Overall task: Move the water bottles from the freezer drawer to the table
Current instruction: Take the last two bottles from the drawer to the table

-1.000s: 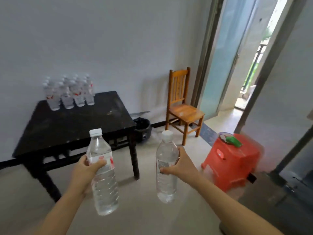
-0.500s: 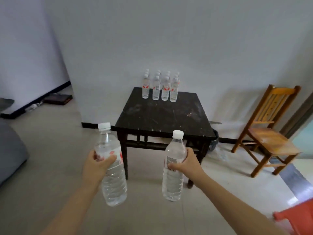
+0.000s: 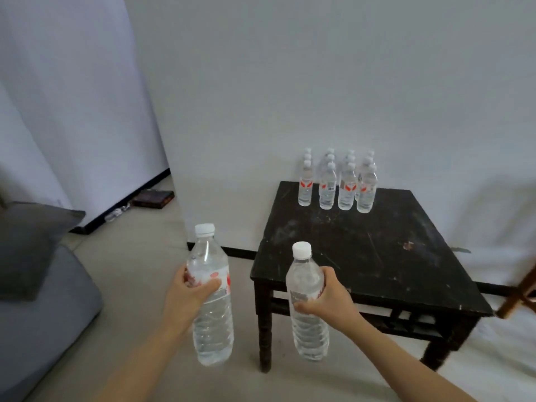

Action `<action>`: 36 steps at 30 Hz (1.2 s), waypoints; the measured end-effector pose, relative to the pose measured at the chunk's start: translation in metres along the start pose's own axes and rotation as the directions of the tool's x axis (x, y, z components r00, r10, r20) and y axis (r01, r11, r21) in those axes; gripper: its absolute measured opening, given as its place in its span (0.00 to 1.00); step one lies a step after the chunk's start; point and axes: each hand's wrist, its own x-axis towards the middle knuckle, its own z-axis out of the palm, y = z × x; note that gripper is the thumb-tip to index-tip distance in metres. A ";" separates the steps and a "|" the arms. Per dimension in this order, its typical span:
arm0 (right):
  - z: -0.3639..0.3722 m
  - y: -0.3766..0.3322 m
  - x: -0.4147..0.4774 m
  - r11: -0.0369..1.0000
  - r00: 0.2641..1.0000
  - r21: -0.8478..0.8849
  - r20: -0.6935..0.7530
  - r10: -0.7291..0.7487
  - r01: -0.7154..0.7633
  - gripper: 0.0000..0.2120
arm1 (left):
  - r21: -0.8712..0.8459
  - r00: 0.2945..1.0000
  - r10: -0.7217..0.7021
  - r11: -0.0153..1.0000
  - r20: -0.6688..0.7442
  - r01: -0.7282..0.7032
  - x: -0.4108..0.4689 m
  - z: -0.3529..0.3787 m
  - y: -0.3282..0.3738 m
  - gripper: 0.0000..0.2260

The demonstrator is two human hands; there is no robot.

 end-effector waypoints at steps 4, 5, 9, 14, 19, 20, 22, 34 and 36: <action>0.030 -0.029 0.071 0.997 1.000 0.071 0.019 -0.006 0.005 0.33 | 0.033 0.997 0.008 0.999 -0.075 -0.005 0.073 -0.030 0.009 0.19; 0.038 -0.035 0.085 0.997 1.000 0.083 0.023 -0.012 0.010 0.33 | 0.031 0.995 0.003 1.000 -0.099 0.000 0.087 -0.038 0.008 0.19; 0.075 -0.056 0.135 0.997 0.999 0.074 0.046 -0.025 0.022 0.34 | -0.029 0.986 -0.041 0.999 -0.159 0.037 0.142 -0.071 -0.007 0.26; 0.138 -0.087 0.199 0.999 0.999 0.040 0.045 -0.027 0.026 0.35 | -0.047 0.991 -0.014 0.999 -0.137 0.007 0.228 -0.119 -0.032 0.23; 0.198 -0.129 0.254 0.998 0.998 0.051 -0.052 0.030 -0.027 0.36 | -0.068 0.997 0.028 0.997 -0.078 -0.033 0.330 -0.170 -0.033 0.18; 0.204 -0.136 0.260 0.997 0.995 0.060 -0.086 0.052 -0.047 0.36 | -0.057 0.998 0.033 0.998 -0.047 -0.036 0.346 -0.177 -0.031 0.18; 0.214 -0.149 0.272 0.993 0.981 0.081 -0.164 0.099 -0.087 0.36 | -0.050 0.999 0.052 0.997 0.006 -0.052 0.377 -0.188 -0.024 0.18; 0.192 -0.117 0.304 0.871 0.768 0.129 -0.423 0.481 -0.474 0.37 | -0.060 0.894 0.021 0.998 0.448 0.007 0.479 -0.113 -0.046 0.31; 0.181 -0.105 0.309 0.847 0.716 0.165 -0.469 0.518 -0.505 0.37 | -0.053 0.861 0.025 0.999 0.509 0.002 0.490 -0.090 -0.047 0.30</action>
